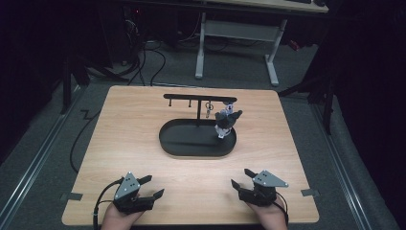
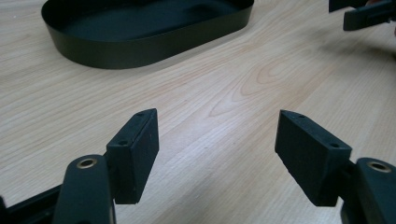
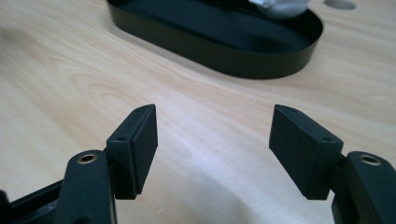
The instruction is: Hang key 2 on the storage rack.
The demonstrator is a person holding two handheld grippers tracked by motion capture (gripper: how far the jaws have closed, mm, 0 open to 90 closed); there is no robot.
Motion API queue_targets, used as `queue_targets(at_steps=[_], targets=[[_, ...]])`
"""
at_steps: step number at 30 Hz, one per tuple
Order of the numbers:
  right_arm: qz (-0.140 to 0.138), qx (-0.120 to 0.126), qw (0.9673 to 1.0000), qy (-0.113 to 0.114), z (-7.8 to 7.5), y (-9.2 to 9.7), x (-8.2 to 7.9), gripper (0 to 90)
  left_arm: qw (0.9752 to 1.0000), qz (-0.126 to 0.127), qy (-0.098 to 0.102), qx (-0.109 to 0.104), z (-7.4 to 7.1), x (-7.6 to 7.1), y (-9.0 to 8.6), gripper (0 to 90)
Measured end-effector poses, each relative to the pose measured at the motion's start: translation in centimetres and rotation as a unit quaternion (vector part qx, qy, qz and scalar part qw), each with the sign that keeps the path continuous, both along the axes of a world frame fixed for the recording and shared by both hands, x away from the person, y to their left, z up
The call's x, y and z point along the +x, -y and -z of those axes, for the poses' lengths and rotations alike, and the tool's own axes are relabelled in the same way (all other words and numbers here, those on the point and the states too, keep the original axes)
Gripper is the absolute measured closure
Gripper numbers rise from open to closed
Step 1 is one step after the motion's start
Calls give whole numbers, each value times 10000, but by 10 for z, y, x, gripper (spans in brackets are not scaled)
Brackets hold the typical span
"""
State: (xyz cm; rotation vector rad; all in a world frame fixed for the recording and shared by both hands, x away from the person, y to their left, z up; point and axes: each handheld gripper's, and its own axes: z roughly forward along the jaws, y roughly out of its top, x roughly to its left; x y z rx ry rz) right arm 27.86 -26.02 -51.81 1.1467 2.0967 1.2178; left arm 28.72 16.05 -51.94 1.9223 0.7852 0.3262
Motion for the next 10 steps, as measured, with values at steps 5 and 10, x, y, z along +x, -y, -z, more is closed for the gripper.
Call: queue_targets(at_steps=[5, 10], targets=[[-284, -192, 9994, 42, 5, -9, -3, 316, 10000, -60, -34, 7, 2, 2, 3, 310], [-316, -143, 9993, 124, 3, -8, -3, 307, 10000, -55, -11, 79, 2, 0, 6, 309]])
